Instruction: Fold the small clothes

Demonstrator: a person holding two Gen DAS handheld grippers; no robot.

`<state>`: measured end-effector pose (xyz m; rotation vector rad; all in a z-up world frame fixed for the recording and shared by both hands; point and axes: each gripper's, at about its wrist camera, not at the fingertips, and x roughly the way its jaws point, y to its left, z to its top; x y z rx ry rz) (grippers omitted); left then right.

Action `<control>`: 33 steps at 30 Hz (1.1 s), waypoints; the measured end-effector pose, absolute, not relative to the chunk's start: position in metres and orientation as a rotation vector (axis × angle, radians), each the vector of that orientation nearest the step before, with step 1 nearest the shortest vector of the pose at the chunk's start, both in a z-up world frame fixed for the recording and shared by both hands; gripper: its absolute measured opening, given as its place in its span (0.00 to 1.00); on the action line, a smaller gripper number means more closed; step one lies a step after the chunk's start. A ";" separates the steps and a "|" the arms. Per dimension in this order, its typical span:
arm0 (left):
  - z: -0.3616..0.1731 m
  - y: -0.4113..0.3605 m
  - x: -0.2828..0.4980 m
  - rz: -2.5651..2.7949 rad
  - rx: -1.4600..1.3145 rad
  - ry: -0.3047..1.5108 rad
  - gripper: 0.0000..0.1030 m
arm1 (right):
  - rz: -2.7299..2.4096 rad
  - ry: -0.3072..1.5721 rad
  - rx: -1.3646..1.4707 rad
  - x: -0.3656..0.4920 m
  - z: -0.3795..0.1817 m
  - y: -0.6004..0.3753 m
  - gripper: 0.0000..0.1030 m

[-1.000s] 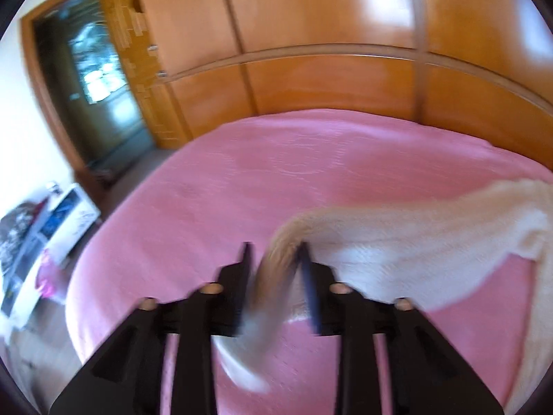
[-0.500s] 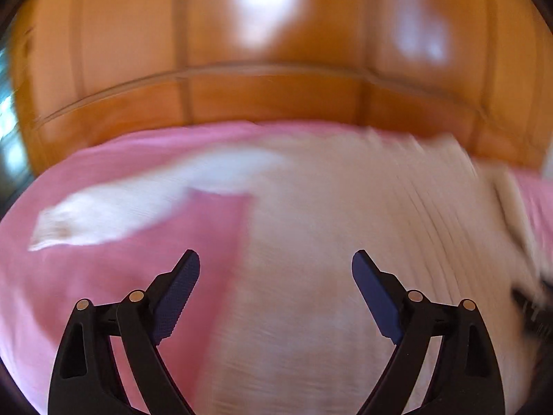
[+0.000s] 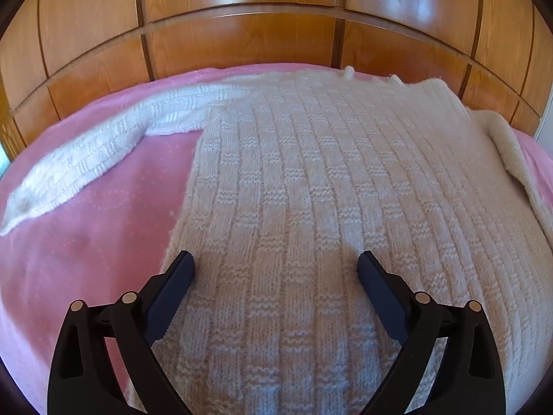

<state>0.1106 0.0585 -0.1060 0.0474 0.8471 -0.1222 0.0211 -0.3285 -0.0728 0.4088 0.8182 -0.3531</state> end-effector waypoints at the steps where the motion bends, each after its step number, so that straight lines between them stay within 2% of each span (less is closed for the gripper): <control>1: -0.106 0.058 0.110 -0.119 0.050 0.848 0.93 | -0.342 0.825 0.423 0.020 -0.076 -0.330 0.65; 3: -0.106 0.056 0.109 -0.116 0.056 0.848 0.93 | -0.323 0.808 0.403 0.016 -0.076 -0.324 0.64; 5: -0.106 0.057 0.110 -0.115 0.056 0.850 0.94 | -0.275 0.806 0.363 0.017 -0.073 -0.315 0.47; 11: -0.107 0.057 0.114 -0.116 0.056 0.853 0.94 | -0.239 0.850 0.269 0.027 -0.066 -0.313 0.16; 24: -0.109 0.059 0.117 -0.122 0.040 0.860 0.96 | -0.550 0.794 -0.081 0.066 -0.026 -0.419 0.13; 28: -0.111 0.059 0.117 -0.123 0.033 0.860 0.96 | -0.679 0.796 -0.134 0.088 -0.028 -0.461 0.13; 33: -0.112 0.060 0.119 -0.130 0.023 0.861 0.96 | -0.834 0.826 -0.070 0.109 -0.052 -0.516 0.15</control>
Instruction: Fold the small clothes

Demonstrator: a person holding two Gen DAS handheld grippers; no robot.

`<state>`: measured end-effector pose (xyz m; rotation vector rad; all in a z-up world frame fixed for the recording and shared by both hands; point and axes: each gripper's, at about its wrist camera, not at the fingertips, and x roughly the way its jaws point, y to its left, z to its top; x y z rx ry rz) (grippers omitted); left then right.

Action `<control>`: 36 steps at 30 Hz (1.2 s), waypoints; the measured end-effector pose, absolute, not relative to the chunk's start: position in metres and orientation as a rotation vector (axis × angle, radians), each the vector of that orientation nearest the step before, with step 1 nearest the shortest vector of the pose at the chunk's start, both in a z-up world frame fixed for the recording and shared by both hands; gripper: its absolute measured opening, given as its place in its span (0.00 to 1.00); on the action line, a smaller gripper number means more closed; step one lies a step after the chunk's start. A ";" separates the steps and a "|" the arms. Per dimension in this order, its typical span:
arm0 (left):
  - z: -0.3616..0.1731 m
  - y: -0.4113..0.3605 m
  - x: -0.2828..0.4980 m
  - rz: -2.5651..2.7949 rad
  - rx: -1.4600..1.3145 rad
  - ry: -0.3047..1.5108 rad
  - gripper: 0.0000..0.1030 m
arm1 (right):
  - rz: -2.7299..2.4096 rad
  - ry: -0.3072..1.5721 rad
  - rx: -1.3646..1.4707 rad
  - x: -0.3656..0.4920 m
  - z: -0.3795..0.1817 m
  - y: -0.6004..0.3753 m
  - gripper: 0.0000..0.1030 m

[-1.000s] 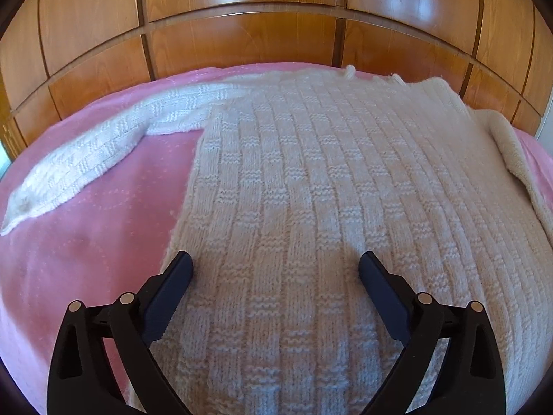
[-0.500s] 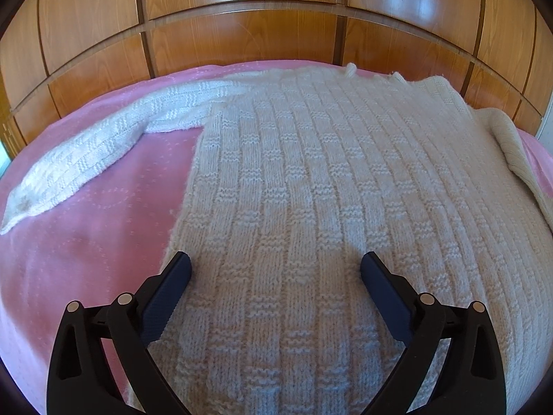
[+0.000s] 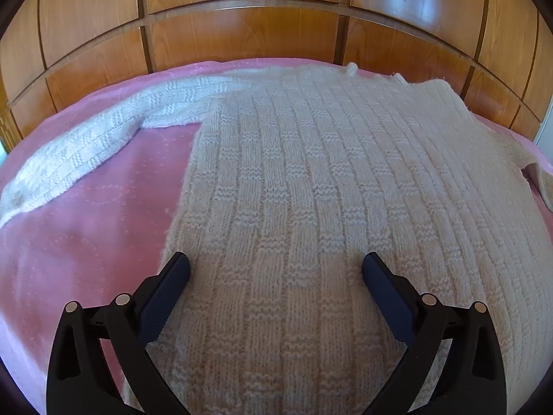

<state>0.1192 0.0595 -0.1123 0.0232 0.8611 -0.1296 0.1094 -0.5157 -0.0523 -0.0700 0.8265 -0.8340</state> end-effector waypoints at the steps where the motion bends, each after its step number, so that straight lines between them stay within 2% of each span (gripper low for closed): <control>1: -0.113 0.060 0.120 -0.132 0.021 0.861 0.96 | -0.852 0.840 -0.060 0.111 -0.058 -0.520 0.18; 4: -0.114 0.060 0.121 -0.136 0.013 0.862 0.96 | -0.901 0.909 0.052 0.112 -0.086 -0.538 0.58; 6: -0.114 0.060 0.122 -0.138 0.010 0.862 0.96 | -0.921 0.889 0.069 0.112 -0.087 -0.537 0.60; 8: -0.115 0.060 0.121 -0.140 0.007 0.861 0.96 | -0.947 0.867 0.062 0.106 -0.081 -0.531 0.77; 13: -0.116 0.059 0.121 -0.140 0.006 0.861 0.96 | -0.758 0.677 0.198 0.066 -0.045 -0.473 0.78; 14: -0.117 0.059 0.121 -0.140 0.005 0.861 0.96 | -0.689 0.668 0.228 0.063 -0.042 -0.458 0.76; 16: -0.117 0.059 0.120 -0.141 0.004 0.861 0.96 | -0.487 0.670 0.316 0.052 -0.040 -0.422 0.69; 19: -0.114 0.062 0.118 -0.149 -0.016 0.857 0.96 | -0.206 0.709 0.393 0.044 -0.047 -0.363 0.67; 24: -0.098 0.078 0.101 -0.103 -0.085 0.818 0.96 | -0.012 0.760 0.382 0.034 -0.060 -0.291 0.67; 30: -0.097 0.129 0.064 -0.026 -0.226 0.833 0.96 | -0.004 0.805 0.455 0.012 -0.074 -0.272 0.68; 32: -0.101 0.142 0.046 -0.043 -0.221 0.843 0.95 | 0.005 0.804 0.506 0.005 -0.077 -0.277 0.65; 36: -0.103 0.140 0.014 -0.085 -0.125 0.824 0.86 | 0.070 0.818 0.596 -0.004 -0.080 -0.285 0.63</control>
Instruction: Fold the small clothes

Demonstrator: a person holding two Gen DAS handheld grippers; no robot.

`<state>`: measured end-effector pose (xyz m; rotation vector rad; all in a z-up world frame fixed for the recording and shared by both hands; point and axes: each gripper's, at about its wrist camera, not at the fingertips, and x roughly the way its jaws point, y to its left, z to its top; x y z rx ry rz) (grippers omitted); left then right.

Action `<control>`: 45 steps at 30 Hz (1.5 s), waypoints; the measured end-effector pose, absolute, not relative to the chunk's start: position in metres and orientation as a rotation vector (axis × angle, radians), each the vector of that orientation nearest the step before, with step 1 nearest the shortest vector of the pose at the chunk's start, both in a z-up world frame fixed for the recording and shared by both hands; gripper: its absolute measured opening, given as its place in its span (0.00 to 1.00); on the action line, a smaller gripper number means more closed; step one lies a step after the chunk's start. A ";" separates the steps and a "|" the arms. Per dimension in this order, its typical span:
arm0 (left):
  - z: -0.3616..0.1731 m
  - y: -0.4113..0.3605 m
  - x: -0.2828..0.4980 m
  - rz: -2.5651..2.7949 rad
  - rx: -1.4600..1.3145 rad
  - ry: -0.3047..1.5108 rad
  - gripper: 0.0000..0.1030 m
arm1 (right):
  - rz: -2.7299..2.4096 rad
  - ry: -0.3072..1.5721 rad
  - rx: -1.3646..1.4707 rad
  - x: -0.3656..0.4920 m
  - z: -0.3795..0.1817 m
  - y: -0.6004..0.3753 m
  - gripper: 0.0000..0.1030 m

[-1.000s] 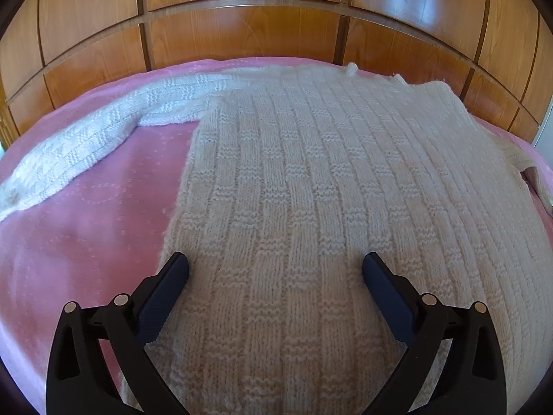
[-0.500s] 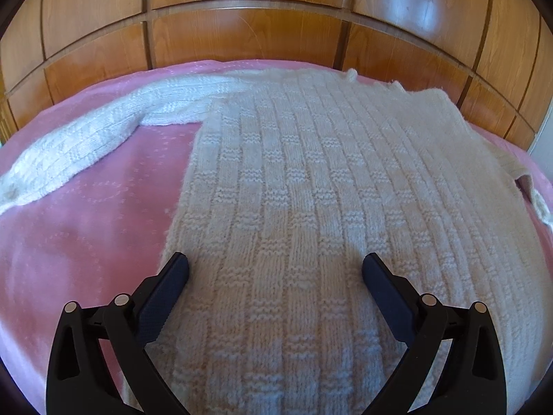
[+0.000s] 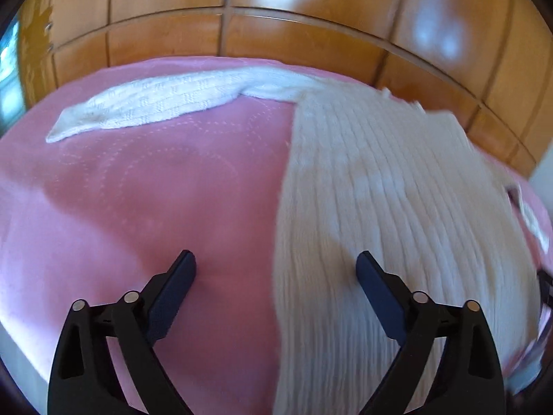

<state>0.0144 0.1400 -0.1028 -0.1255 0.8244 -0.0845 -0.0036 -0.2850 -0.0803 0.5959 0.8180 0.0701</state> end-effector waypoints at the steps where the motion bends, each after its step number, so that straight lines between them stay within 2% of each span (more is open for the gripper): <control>1: -0.104 0.138 0.008 -0.096 -0.119 0.820 0.81 | 0.106 0.821 0.628 -0.005 -0.082 -0.284 0.58; 2: -0.106 0.136 0.002 -0.105 -0.120 0.814 0.78 | 0.133 0.820 0.649 -0.006 -0.083 -0.282 0.52; 3: -0.106 0.134 -0.005 -0.106 -0.125 0.802 0.72 | 0.166 0.820 0.670 -0.004 -0.086 -0.278 0.50; 5: -0.106 0.129 -0.010 -0.118 -0.148 0.792 0.59 | 0.169 0.819 0.681 -0.001 -0.090 -0.276 0.35; 6: -0.105 0.129 -0.011 -0.138 -0.165 0.800 0.41 | 0.158 0.827 0.690 0.001 -0.091 -0.277 0.28; 7: -0.104 0.129 -0.011 -0.159 -0.180 0.810 0.29 | 0.172 0.836 0.712 0.001 -0.091 -0.279 0.12; 8: -0.100 0.128 -0.010 -0.186 -0.188 0.826 0.21 | 0.190 0.830 0.745 0.002 -0.089 -0.283 0.12; 9: -0.098 0.128 -0.010 -0.215 -0.199 0.841 0.06 | 0.199 0.816 0.761 0.000 -0.086 -0.286 0.11; 13: -0.076 0.136 -0.023 -0.331 -0.297 0.854 0.05 | 0.209 0.745 0.755 -0.013 -0.059 -0.300 0.10; 16: -0.061 0.136 -0.041 -0.383 -0.292 0.846 0.05 | 0.224 0.707 0.747 -0.028 -0.042 -0.307 0.05; 19: -0.067 0.139 -0.049 -0.374 -0.305 0.895 0.05 | 0.220 0.714 0.723 -0.042 -0.038 -0.308 0.05; 24: -0.097 0.131 -0.045 -0.321 -0.257 0.933 0.07 | 0.122 0.822 0.705 -0.044 -0.072 -0.311 0.06; 26: -0.097 0.134 -0.042 -0.323 -0.310 0.929 0.31 | 0.066 0.870 0.662 -0.041 -0.083 -0.311 0.18; 27: -0.096 0.138 -0.042 -0.331 -0.330 0.931 0.56 | 0.030 0.883 0.626 -0.039 -0.084 -0.310 0.22; 28: -0.093 0.141 -0.042 -0.340 -0.352 0.920 0.68 | 0.021 0.876 0.601 -0.038 -0.080 -0.309 0.24; 30: -0.084 0.154 -0.042 -0.330 -0.384 0.862 0.68 | -0.039 0.837 0.510 -0.037 -0.064 -0.305 0.45; 31: -0.081 0.159 -0.039 -0.307 -0.388 0.844 0.68 | -0.087 0.804 0.438 -0.035 -0.053 -0.301 0.64; 32: -0.078 0.166 -0.037 -0.279 -0.393 0.832 0.70 | -0.106 0.770 0.377 -0.031 -0.042 -0.296 0.67; 33: -0.077 0.175 -0.030 -0.233 -0.406 0.822 0.76 | -0.111 0.751 0.340 -0.027 -0.036 -0.292 0.67; 35: -0.077 0.193 -0.017 -0.165 -0.463 0.805 0.76 | -0.126 0.731 0.260 -0.008 -0.025 -0.280 0.88; 40: -0.086 0.249 0.035 0.003 -0.673 0.773 0.76 | -0.094 0.728 0.141 0.041 -0.025 -0.246 0.96; 45: -0.091 0.304 0.076 0.157 -0.810 0.717 0.76 | -0.122 0.740 0.033 0.091 -0.048 -0.225 0.96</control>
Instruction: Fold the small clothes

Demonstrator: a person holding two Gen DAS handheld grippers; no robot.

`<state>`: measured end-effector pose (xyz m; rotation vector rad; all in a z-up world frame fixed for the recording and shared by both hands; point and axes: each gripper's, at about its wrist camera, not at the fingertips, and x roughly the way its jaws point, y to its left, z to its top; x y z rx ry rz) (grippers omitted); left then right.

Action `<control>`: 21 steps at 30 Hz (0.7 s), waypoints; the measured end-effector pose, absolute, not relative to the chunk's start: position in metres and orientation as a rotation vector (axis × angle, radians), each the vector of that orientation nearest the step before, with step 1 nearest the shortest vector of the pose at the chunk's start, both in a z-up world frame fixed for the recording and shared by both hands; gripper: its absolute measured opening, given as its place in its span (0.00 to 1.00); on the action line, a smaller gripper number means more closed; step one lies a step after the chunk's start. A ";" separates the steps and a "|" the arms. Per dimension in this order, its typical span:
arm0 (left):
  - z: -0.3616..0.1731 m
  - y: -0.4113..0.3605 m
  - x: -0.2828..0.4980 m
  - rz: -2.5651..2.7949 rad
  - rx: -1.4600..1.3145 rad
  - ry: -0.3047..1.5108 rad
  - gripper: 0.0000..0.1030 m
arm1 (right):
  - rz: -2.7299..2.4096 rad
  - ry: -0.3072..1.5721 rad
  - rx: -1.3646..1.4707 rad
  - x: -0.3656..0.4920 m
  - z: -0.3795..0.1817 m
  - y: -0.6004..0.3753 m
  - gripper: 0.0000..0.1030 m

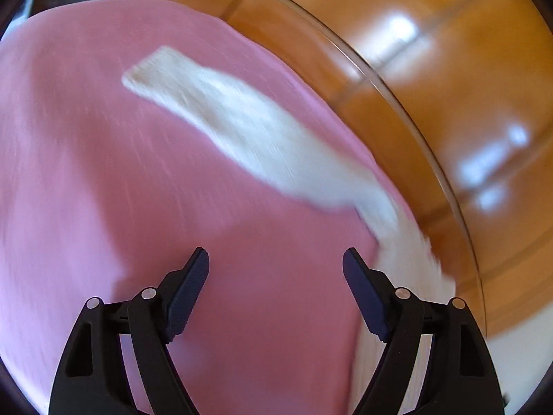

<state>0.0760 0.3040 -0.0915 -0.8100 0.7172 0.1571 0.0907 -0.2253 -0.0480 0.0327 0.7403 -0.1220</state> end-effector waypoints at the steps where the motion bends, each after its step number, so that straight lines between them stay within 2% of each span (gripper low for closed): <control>1: -0.092 0.315 0.084 0.198 -0.831 0.704 0.75 | -0.137 0.743 0.023 0.095 -0.052 -0.226 0.96; 6: -0.102 0.347 0.119 0.235 -0.913 0.673 0.71 | -0.196 0.831 0.013 0.124 -0.084 -0.236 0.97; 8: -0.105 0.352 0.130 0.244 -0.925 0.656 0.66 | -0.189 0.852 0.044 0.126 -0.089 -0.240 0.98; 11: -0.116 0.366 0.149 0.280 -0.989 0.642 0.38 | -0.179 0.849 0.081 0.124 -0.091 -0.248 0.98; 12: -0.118 0.376 0.149 0.289 -1.006 0.647 0.19 | -0.178 0.849 0.085 0.124 -0.091 -0.249 0.98; 13: -0.121 0.381 0.156 0.295 -1.036 0.661 0.06 | -0.177 0.851 0.087 0.123 -0.091 -0.250 0.98; 17: -0.104 0.394 0.163 0.274 -1.036 0.638 0.05 | -0.185 0.851 0.077 0.123 -0.090 -0.246 0.98; 21: -0.051 0.411 0.171 0.238 -0.914 0.538 0.05 | -0.188 0.849 0.074 0.123 -0.089 -0.244 0.98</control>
